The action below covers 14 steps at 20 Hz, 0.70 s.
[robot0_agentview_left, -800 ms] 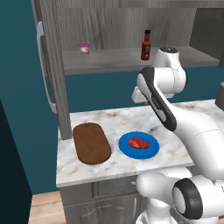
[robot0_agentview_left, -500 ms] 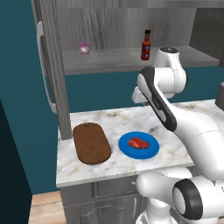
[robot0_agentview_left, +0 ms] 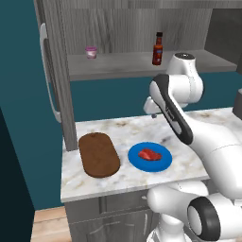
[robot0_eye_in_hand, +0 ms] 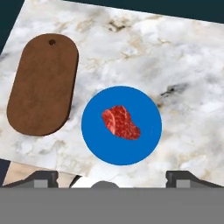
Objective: Pick the steak from the plate and place it on the cutting board. Then pick the condiment bottle from the cabinet and place it next to the cutting board.
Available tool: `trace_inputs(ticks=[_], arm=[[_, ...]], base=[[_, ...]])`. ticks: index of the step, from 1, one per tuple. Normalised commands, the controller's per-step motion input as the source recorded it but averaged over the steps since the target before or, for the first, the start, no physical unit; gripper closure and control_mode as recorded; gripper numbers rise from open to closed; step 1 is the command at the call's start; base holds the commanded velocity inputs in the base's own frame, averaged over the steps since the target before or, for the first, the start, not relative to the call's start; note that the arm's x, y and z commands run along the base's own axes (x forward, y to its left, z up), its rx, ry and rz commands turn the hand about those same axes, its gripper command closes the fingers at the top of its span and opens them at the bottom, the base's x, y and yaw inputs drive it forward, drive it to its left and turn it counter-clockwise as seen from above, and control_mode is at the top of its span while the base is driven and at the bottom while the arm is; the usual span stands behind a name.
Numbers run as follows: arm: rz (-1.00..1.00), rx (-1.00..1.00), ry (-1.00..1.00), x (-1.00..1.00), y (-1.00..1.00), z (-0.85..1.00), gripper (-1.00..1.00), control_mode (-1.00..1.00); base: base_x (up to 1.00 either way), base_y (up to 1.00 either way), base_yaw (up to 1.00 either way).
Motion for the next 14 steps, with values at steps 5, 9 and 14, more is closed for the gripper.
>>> trace_inputs(ticks=[5, 9, 14], arm=[[0.07, 0.00, 0.00, -0.06, 0.00, -0.08, -1.00, -1.00], [0.07, 0.00, 0.00, 0.00, 0.00, -0.05, -1.00, -1.00], [0.08, 0.00, 0.00, 0.00, 0.00, -0.08, -1.00, -1.00]], base=[[0.00, 0.00, 0.00], [0.00, 0.00, 0.00], [0.00, 0.00, 0.00]])
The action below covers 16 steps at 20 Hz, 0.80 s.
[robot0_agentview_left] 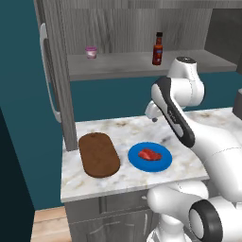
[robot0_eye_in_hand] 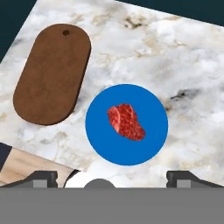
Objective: Pick the steak from the plate and place it on the cutting board. Then pick the condiment bottle from the cabinet and place it next to the cutting board.
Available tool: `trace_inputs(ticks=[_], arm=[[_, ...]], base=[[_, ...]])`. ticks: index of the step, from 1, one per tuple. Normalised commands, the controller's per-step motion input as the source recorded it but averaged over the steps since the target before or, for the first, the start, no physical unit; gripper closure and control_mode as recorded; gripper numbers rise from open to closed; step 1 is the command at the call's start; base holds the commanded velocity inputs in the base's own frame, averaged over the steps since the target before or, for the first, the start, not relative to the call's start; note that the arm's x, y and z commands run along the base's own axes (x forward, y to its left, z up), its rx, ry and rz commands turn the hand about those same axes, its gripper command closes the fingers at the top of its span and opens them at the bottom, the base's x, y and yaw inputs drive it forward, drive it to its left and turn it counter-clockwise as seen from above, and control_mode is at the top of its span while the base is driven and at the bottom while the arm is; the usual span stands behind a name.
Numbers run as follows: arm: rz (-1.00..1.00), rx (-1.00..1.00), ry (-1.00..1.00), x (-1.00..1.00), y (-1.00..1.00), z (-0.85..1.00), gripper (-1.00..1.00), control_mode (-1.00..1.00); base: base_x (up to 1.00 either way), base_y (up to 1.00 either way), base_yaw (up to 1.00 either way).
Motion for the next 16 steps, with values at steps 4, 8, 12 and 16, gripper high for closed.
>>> trace_inputs(ticks=[4, 8, 12, 16], arm=[[0.10, 0.00, 0.00, 0.00, 0.00, -0.10, -1.00, -1.00], [0.10, 0.00, 0.01, 0.00, 0.00, -0.09, -1.00, -1.00], [0.10, 0.00, 0.02, 0.00, 0.00, -0.12, -1.00, -1.00], [0.10, 0.00, 0.02, 0.00, 0.00, -0.15, -1.00, -1.00]], base=[[0.00, 0.00, 0.00], [0.00, 0.00, 0.00], [0.00, 0.00, 0.00], [0.00, 0.00, 0.00]])
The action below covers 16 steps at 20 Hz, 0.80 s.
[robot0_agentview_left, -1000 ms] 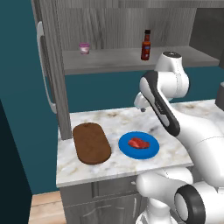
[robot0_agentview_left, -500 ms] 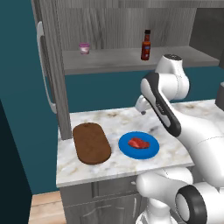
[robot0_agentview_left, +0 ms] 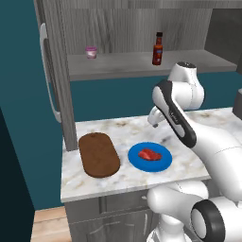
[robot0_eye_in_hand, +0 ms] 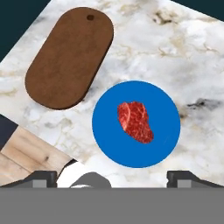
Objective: Pick the steak from the plate and place it on the cutting board. Then pick the condiment bottle from the cabinet and place it next to the cutting board.
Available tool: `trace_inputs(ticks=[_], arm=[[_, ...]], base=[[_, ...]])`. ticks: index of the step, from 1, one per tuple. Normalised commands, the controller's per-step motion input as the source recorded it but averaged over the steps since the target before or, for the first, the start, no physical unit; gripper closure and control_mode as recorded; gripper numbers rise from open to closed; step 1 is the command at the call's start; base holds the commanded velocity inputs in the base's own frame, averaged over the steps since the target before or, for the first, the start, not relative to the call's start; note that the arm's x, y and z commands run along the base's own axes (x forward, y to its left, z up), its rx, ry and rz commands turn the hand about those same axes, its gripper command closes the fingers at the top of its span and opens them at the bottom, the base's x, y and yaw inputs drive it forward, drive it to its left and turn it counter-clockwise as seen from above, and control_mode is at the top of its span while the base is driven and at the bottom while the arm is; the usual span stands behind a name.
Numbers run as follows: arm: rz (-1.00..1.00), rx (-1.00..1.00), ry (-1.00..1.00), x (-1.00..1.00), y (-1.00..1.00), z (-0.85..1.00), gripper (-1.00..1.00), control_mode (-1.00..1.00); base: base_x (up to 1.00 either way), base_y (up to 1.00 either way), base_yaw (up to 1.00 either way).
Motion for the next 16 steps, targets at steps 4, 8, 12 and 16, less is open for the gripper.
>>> trace_inputs(ticks=[4, 8, 12, 16], arm=[[0.09, 0.00, 0.03, 0.00, 0.00, -0.13, -1.00, -1.00], [0.07, 0.00, 0.05, 0.00, -0.04, -0.16, -1.00, -1.00], [0.04, -0.01, 0.07, 0.00, -0.11, -0.22, -1.00, -1.00], [0.02, -0.03, 0.04, 0.00, -0.11, -0.26, -1.00, -1.00]], base=[[0.00, 0.00, 0.00], [0.00, 0.00, 0.00], [0.00, 0.00, 0.00], [0.00, 0.00, 0.00]])
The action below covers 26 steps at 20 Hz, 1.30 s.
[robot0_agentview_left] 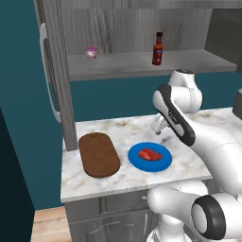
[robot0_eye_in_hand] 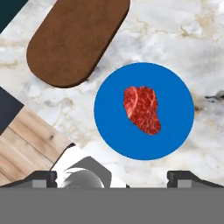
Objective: Pick the steak from the plate and place it on the cutting board. Then pick the condiment bottle from the cabinet and place it next to the cutting board.
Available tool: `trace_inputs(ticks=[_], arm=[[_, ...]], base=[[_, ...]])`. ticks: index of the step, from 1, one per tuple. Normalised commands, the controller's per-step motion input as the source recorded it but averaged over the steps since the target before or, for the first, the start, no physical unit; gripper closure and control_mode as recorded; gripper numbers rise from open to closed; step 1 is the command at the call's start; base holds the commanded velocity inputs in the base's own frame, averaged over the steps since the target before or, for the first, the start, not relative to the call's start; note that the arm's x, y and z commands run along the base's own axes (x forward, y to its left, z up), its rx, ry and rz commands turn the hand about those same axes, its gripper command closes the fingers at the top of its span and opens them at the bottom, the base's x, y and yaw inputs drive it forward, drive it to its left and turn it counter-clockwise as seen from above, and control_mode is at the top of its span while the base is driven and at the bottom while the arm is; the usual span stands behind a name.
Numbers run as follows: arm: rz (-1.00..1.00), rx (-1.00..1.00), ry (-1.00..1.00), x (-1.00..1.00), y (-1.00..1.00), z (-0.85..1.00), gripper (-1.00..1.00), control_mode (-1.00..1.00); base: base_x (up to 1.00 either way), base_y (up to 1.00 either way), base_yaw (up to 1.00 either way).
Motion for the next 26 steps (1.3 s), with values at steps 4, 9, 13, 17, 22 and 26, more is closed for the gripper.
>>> trace_inputs(ticks=[4, 9, 13, 17, 22, 26], arm=[[0.01, -0.04, 0.00, 0.00, -0.10, -0.27, -1.00, -1.00], [0.01, -0.03, 0.00, 0.00, -0.03, -0.22, -1.00, -1.00], [0.00, -0.03, 0.00, 0.00, 0.00, -0.24, -1.00, -1.00], [0.01, -0.02, 0.00, 0.00, 0.00, -0.26, -1.00, -1.00], [0.02, -0.01, 0.00, 0.00, 0.00, -0.23, -1.00, -1.00], [0.03, 0.00, 0.00, 0.00, -0.02, -0.24, -1.00, -1.00]], base=[[0.00, 0.00, 0.00], [0.00, 0.00, 0.00], [0.00, 0.00, 0.00], [0.00, 0.00, 0.00], [0.00, 0.00, 0.00], [0.00, 0.00, 0.00]])
